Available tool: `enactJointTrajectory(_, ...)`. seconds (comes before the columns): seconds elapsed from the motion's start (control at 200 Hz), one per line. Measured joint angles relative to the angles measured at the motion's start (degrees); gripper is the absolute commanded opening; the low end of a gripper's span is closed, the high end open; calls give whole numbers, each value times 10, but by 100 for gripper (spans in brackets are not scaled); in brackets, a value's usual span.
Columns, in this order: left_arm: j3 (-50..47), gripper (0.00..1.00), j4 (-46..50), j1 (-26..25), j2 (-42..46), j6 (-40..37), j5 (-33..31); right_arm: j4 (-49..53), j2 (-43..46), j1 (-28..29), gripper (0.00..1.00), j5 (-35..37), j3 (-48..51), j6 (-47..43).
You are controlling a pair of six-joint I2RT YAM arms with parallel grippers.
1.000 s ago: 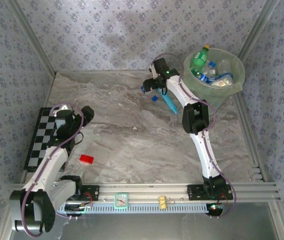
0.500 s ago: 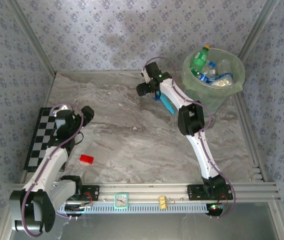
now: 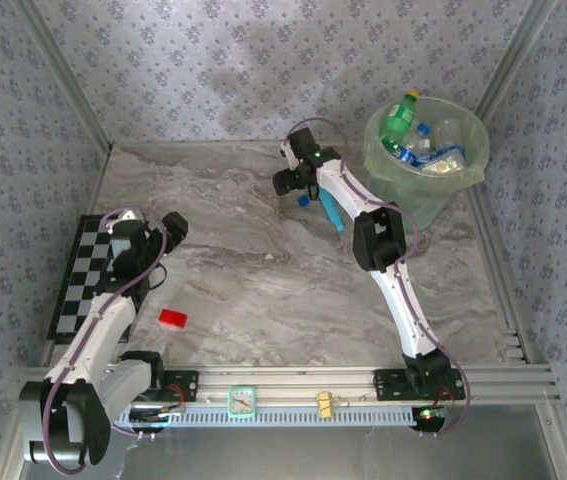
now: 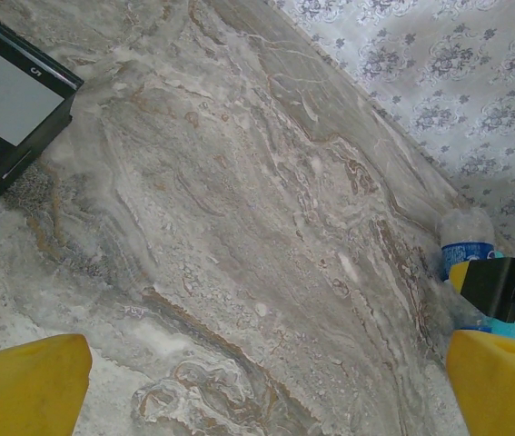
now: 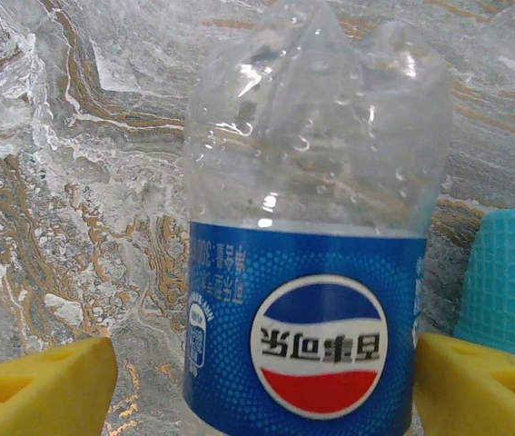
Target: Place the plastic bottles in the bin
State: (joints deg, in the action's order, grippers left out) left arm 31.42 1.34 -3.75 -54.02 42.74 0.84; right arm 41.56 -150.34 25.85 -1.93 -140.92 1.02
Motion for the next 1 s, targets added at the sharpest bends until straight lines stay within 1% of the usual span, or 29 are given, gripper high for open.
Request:
enactJointTrajectory(0.195, 0, 100, 2, 0, 0, 0, 0, -4, -6, -1, 78, 0, 0, 0)
enactJointTrajectory(0.335, 0, 100, 2, 0, 4, 0, 0, -4, -17, -1, 65, 0, 0, 0)
enactJointTrajectory(0.43, 0, 100, 2, 0, 7, 0, -2, -4, -24, -1, 54, 0, 0, 1)
enactJointTrajectory(0.57, 0, 100, 2, 0, 7, 0, -2, -6, -24, -3, 48, -10, -1, 2)
enactJointTrajectory(0.8, 0, 100, 2, 0, 5, 0, -2, -16, -12, -4, 45, -47, 2, 12)
enactJointTrajectory(1.0, 0, 100, 1, 0, 3, 0, -2, -33, 73, -4, 44, -95, 33, 26)
